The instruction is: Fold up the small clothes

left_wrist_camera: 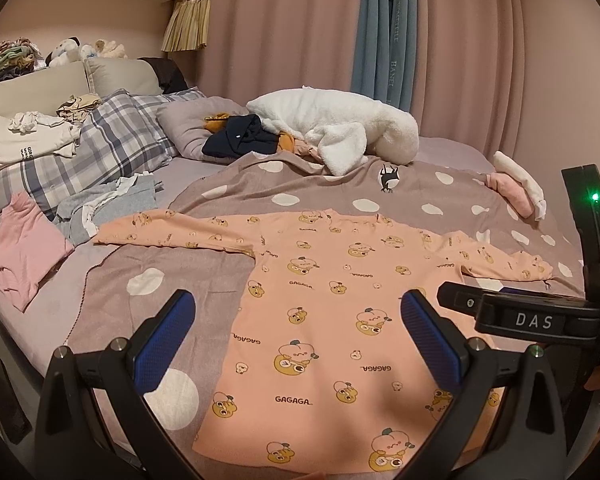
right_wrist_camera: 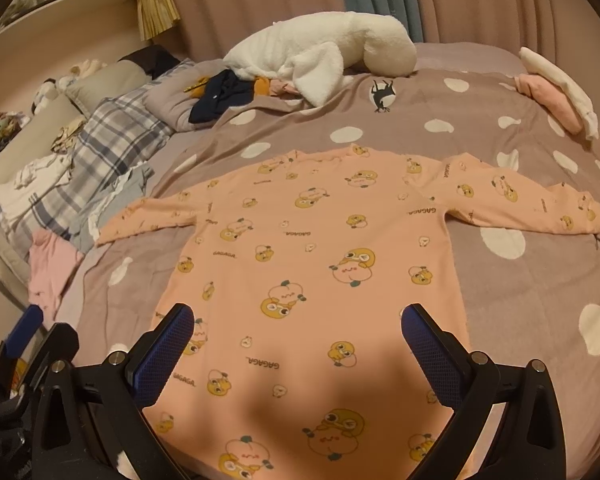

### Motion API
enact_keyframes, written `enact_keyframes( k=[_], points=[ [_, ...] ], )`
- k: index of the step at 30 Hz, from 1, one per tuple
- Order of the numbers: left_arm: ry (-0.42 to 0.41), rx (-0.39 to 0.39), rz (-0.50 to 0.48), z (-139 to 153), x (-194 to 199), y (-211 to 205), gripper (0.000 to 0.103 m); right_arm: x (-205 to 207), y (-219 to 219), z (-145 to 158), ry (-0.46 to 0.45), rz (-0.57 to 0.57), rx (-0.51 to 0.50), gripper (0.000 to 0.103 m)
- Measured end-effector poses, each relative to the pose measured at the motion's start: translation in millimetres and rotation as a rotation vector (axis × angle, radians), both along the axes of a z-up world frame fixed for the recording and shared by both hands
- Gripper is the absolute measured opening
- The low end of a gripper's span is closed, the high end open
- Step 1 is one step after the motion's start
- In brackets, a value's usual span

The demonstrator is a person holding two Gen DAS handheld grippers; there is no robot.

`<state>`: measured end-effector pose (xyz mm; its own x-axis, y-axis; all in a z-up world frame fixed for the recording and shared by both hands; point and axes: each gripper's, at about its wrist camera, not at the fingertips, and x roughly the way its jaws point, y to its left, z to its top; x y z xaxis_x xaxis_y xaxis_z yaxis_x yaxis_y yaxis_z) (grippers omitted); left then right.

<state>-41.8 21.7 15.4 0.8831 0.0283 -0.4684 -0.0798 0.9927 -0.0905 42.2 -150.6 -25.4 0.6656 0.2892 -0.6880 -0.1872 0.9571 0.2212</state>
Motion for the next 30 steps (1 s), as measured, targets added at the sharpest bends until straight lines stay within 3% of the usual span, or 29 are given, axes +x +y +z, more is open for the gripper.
enact_keyframes(
  k=[14, 19, 30],
  points=[
    [0.002, 0.007, 0.0, -0.1, 0.3, -0.4, 0.103, 0.4, 1.0, -0.9, 0.003, 0.007, -0.009, 0.103],
    [0.053, 0.003, 0.008, -3.4, 5.9, -2.1, 0.103, 1.3, 1.4, -2.8, 0.01, -0.001, -0.021, 0.103],
    [0.079, 0.015, -0.01, -8.8, 8.8, -7.1, 0.103, 3.6, 1.9, -6.7, 0.03, -0.004, -0.032, 0.103]
  ],
)
